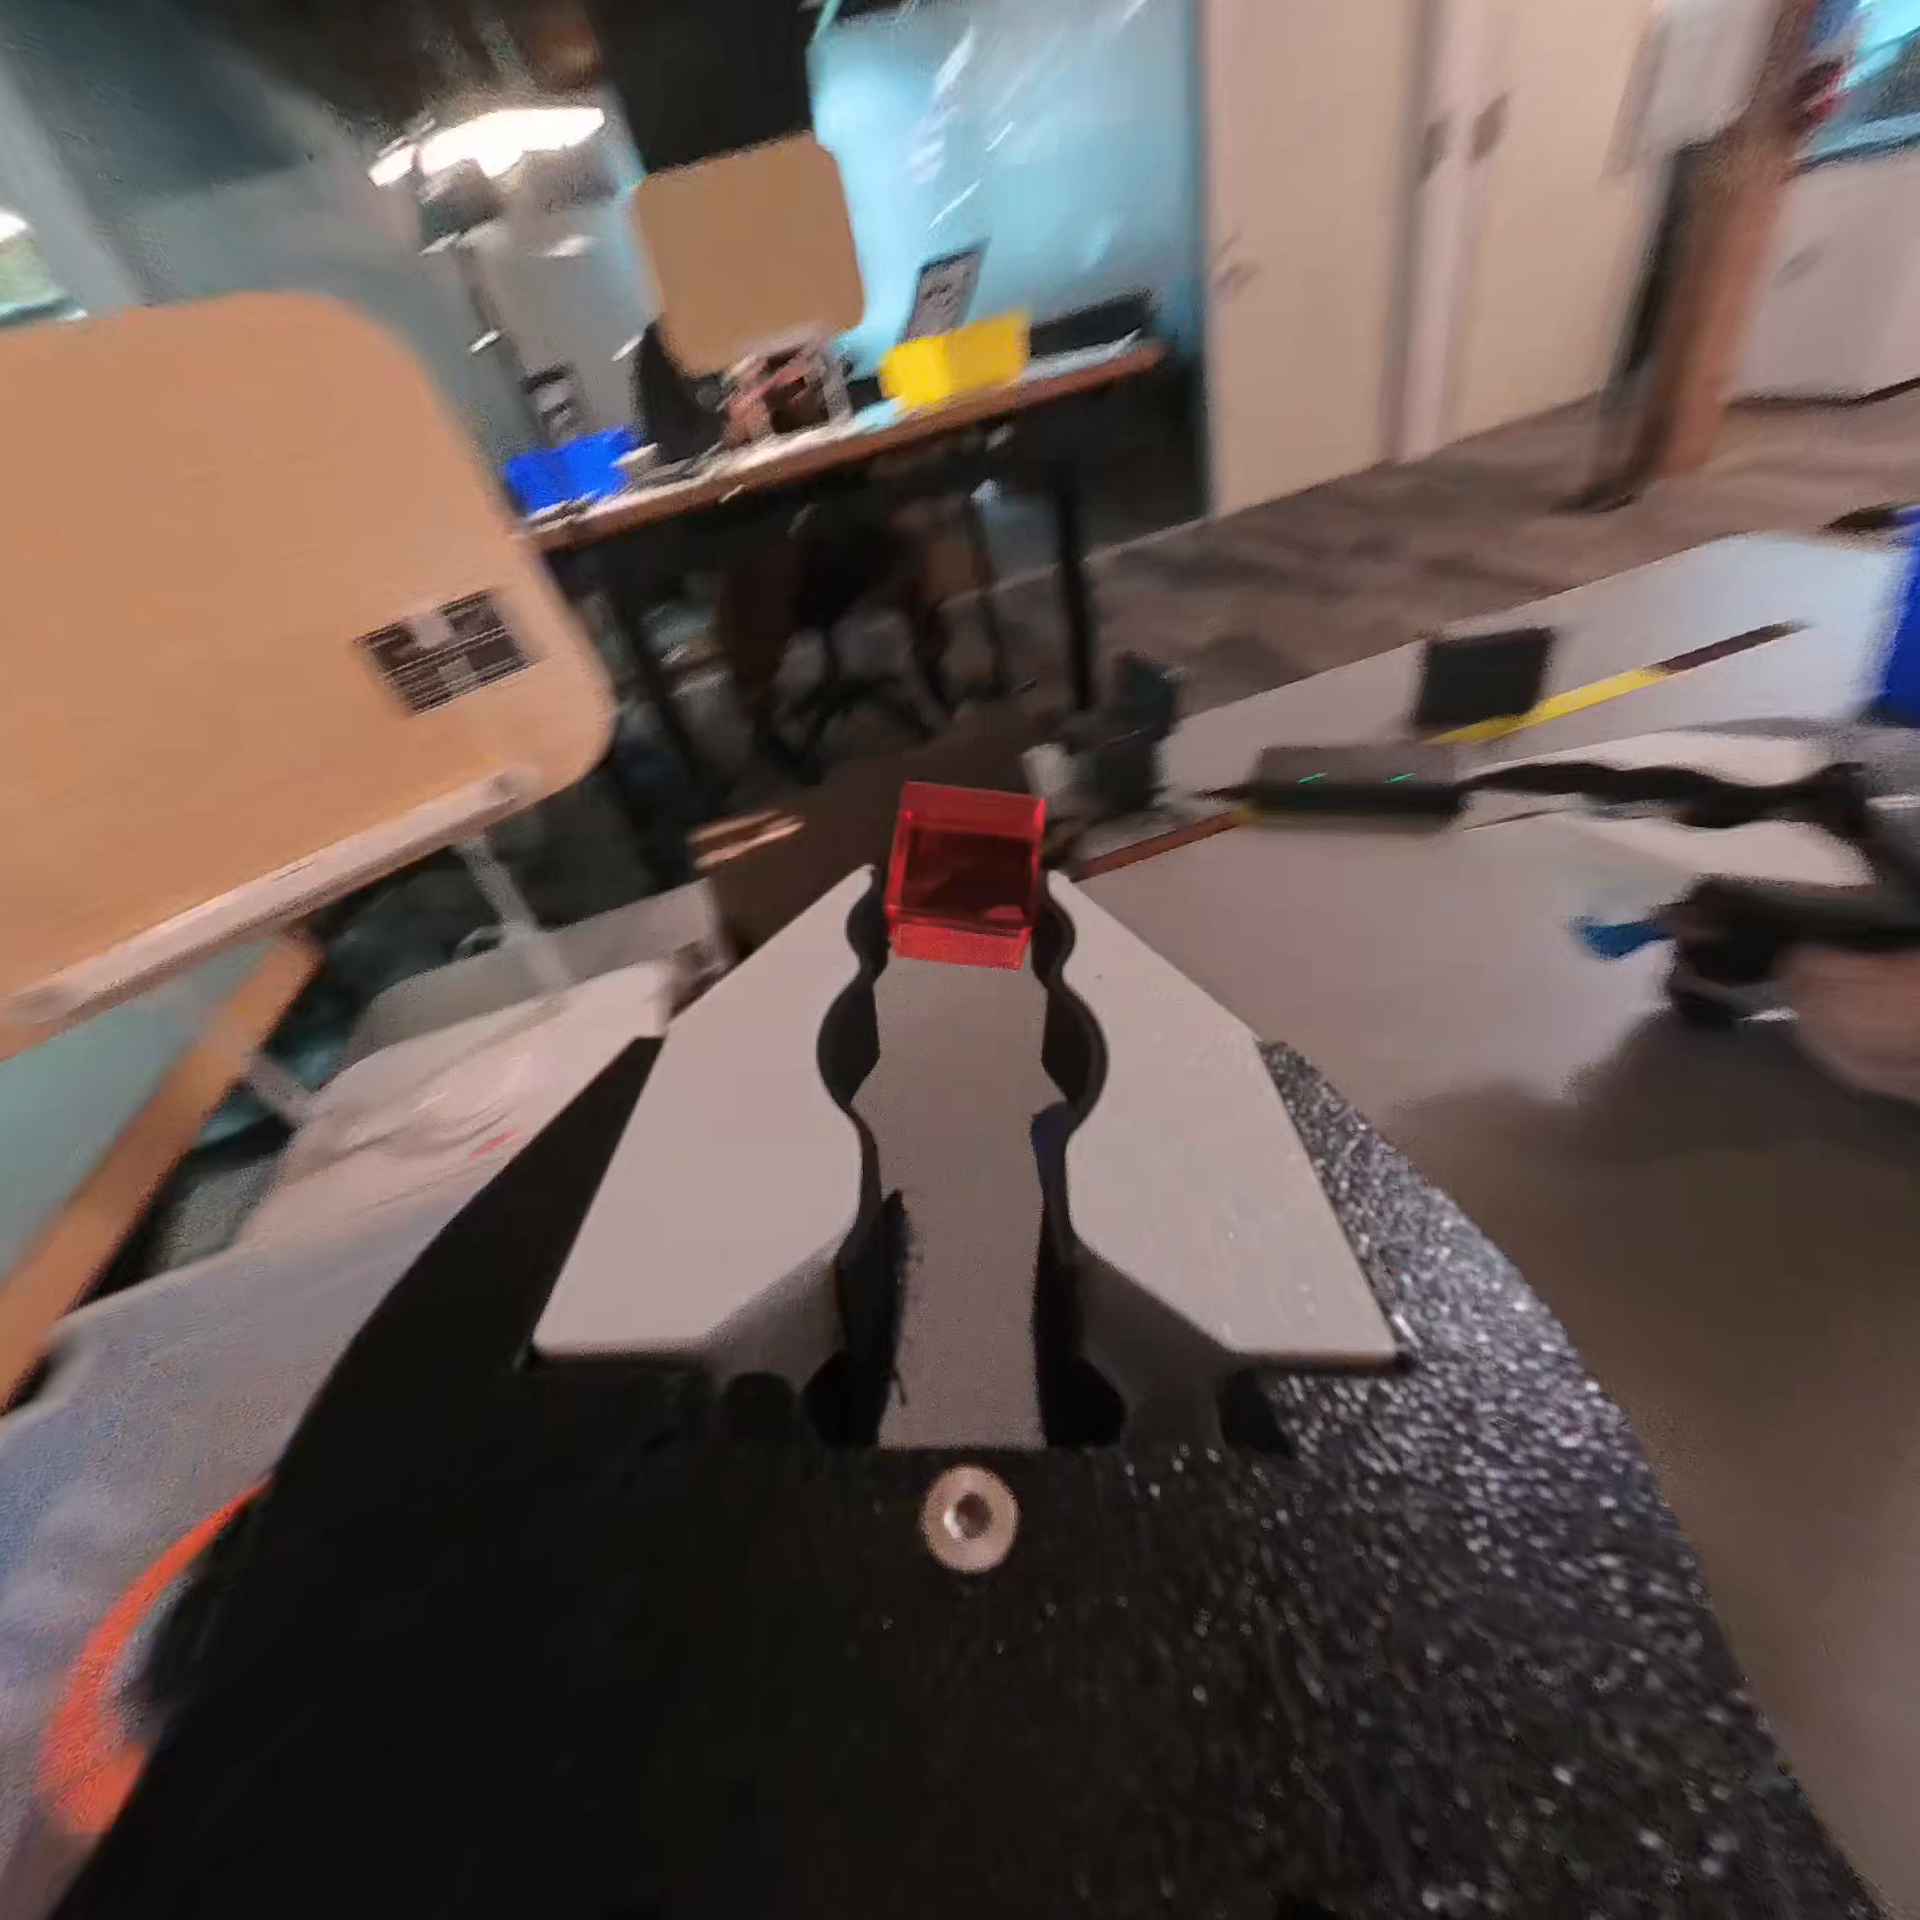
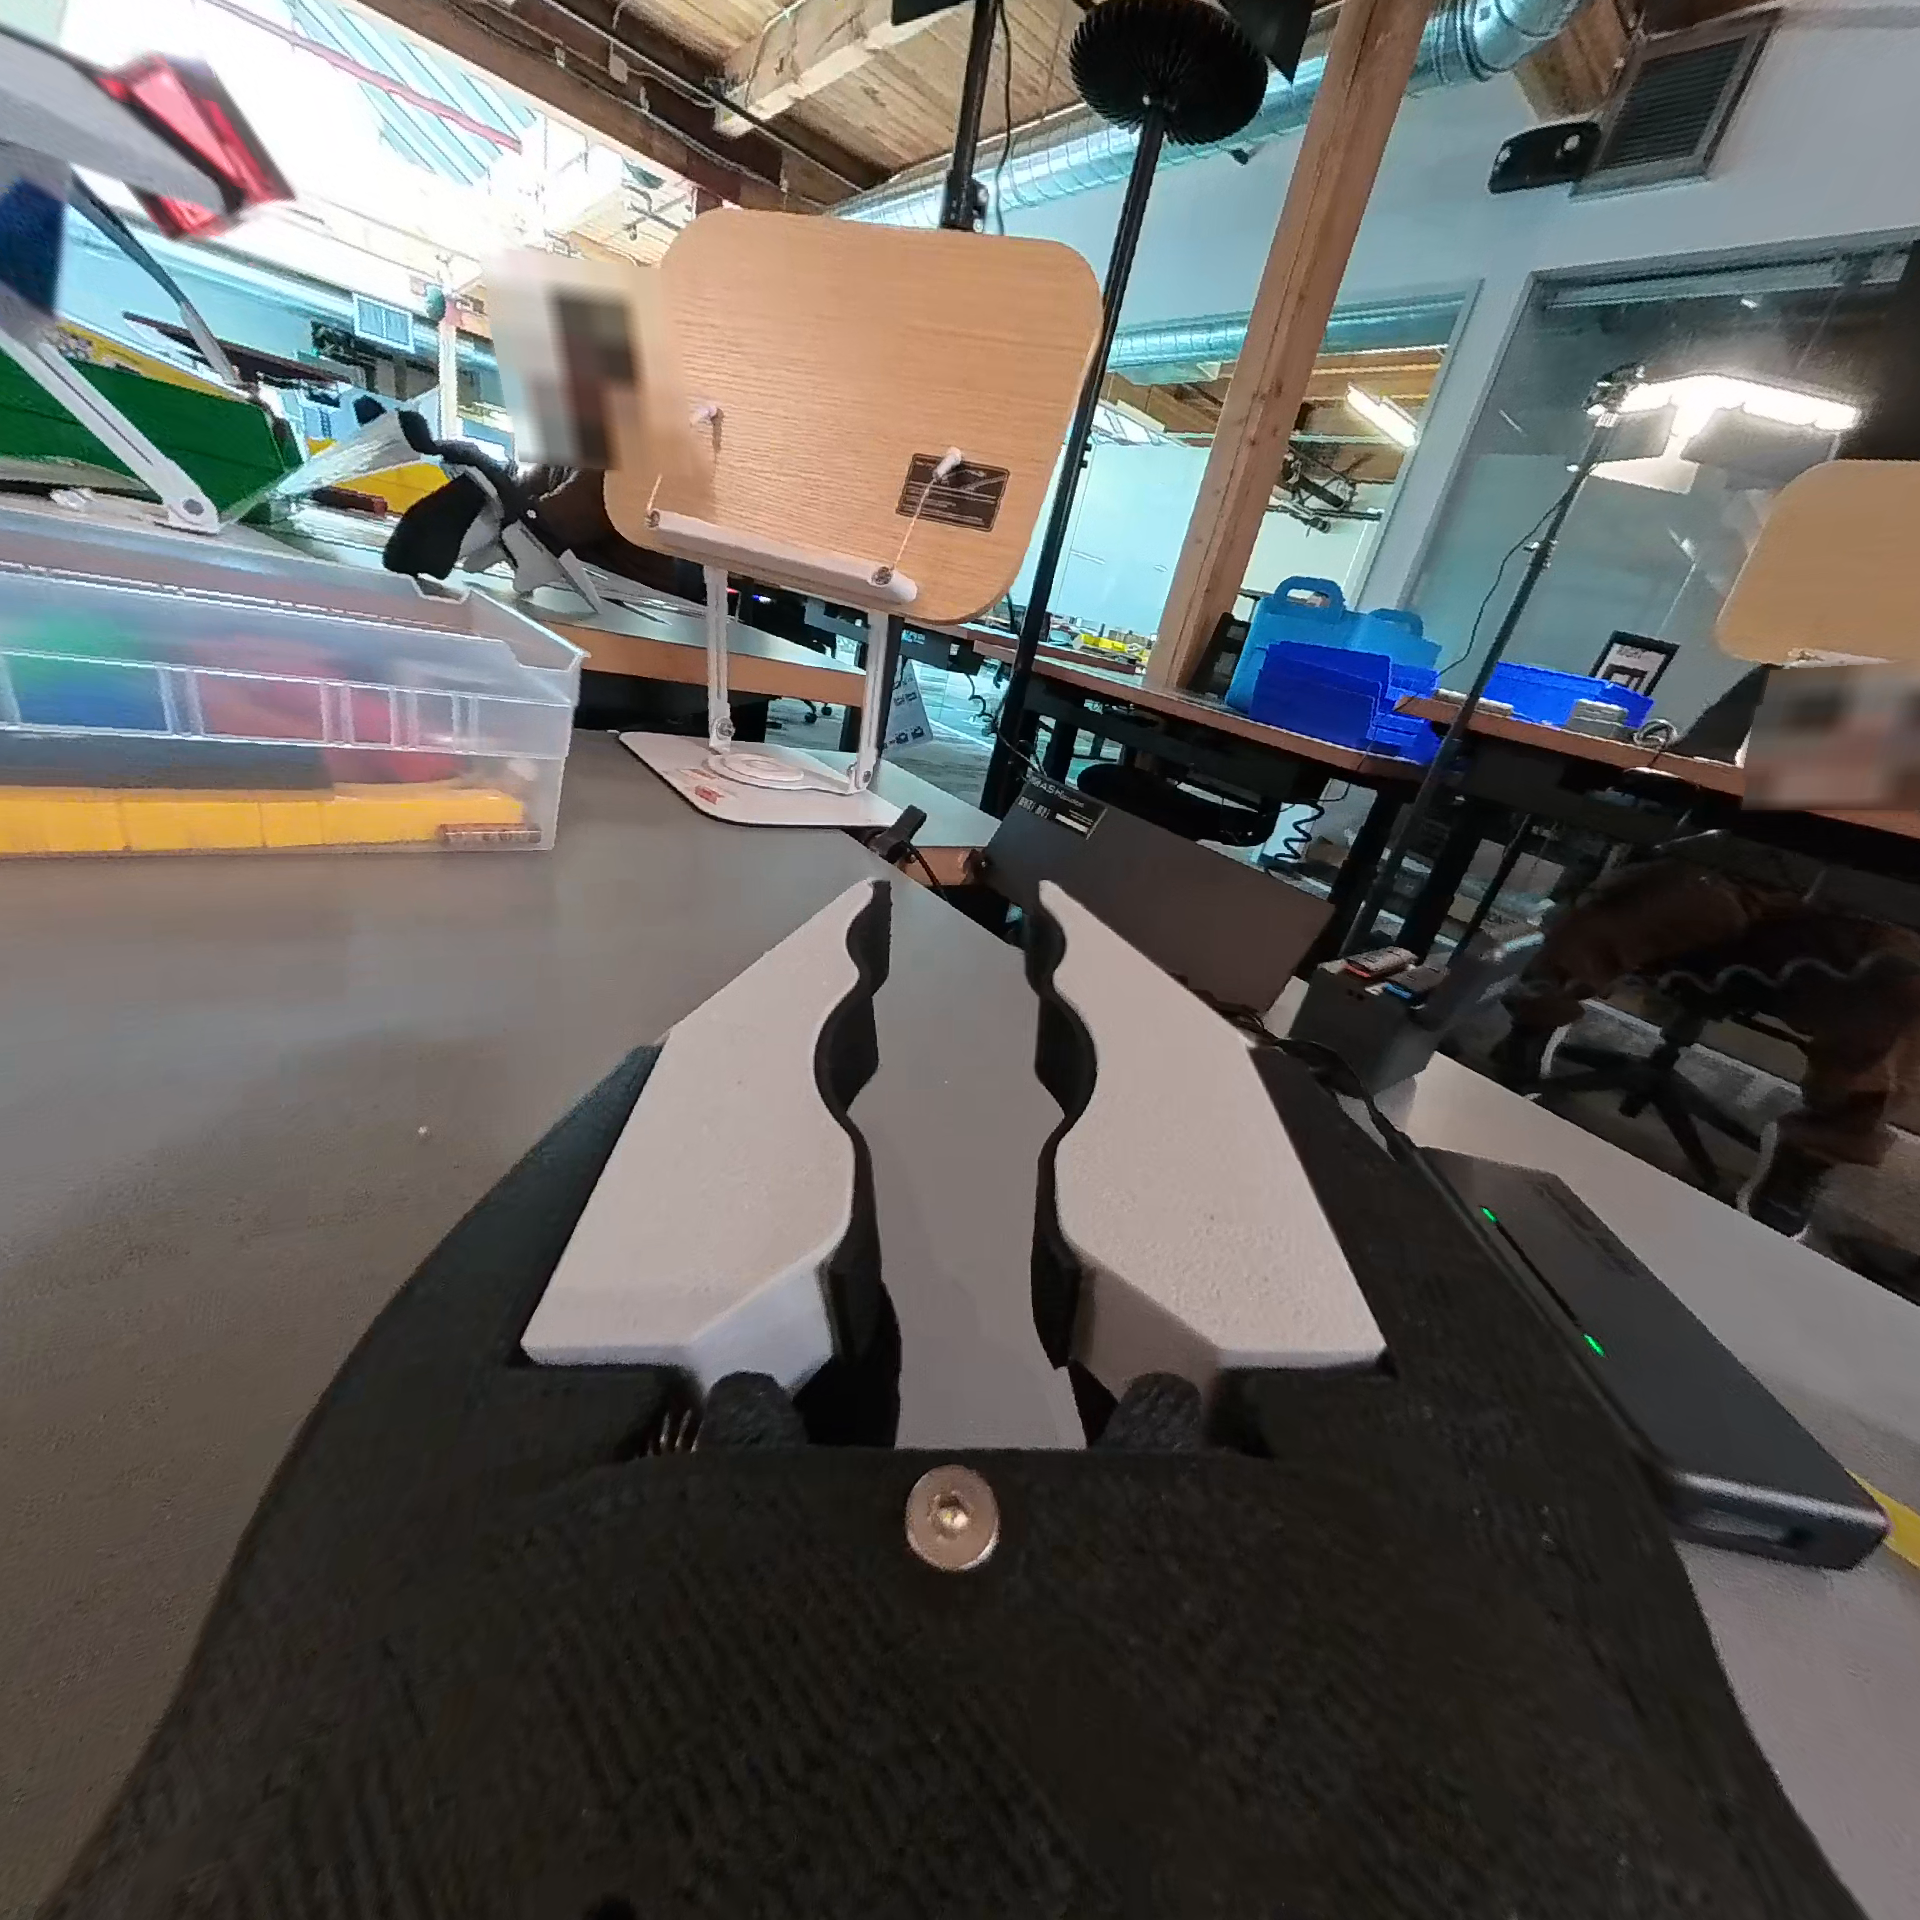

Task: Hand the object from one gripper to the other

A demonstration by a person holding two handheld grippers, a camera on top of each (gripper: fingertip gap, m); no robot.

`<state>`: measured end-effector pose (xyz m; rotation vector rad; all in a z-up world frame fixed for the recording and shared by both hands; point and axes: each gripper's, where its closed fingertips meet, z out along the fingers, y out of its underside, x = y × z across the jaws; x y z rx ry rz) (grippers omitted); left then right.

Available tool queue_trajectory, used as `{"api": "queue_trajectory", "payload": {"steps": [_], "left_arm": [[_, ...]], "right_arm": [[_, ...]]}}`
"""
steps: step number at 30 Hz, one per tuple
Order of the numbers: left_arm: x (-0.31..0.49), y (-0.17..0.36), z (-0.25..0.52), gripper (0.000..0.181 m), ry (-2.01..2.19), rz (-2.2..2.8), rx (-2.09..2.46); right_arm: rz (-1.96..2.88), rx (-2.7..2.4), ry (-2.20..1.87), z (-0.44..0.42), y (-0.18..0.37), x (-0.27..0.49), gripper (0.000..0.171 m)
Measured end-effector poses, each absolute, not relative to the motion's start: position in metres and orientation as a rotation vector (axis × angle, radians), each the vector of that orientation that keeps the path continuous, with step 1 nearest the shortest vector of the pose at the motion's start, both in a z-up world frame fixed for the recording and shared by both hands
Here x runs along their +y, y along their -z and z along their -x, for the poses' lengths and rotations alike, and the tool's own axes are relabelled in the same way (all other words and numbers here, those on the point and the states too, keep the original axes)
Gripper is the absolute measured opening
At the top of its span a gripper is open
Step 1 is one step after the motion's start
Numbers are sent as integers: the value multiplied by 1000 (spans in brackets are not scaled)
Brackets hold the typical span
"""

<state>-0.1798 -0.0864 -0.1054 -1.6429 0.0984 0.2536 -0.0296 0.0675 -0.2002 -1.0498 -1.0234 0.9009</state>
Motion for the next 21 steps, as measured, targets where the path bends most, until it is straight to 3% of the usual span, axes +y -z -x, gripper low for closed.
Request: {"api": "queue_trajectory", "payload": {"steps": [9,21], "left_arm": [[6,162,63,25,353,1331,255],[15,186,67,25,1055,1282,54]], "right_arm": [[950,-1078,-971,28,194,47,24],[779,-1270,-885,42,202,7,37]]}}
